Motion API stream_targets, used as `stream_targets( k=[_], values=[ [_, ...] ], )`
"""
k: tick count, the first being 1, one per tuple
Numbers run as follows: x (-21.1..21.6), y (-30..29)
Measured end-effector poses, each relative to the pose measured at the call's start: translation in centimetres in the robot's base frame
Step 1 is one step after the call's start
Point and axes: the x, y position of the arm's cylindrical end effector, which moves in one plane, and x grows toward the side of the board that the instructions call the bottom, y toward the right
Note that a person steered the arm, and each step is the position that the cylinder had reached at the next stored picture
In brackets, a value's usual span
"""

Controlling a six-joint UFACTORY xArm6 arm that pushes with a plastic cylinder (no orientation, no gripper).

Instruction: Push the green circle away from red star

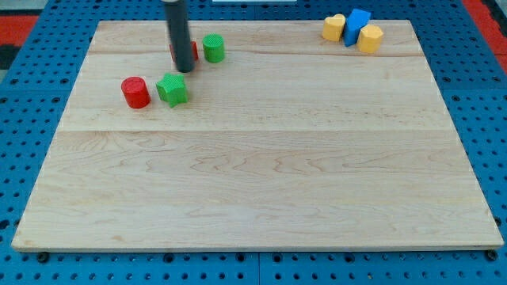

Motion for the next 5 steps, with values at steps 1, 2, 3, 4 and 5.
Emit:
stream_targets(
  k=[1,2,3,4,5],
  values=[
    [-0.1,-5.2],
    [-3.0,-5.8],
    [-4.5,-1.3],
    [-4.5,7.7],
    [-4.5,15.5]
  ],
)
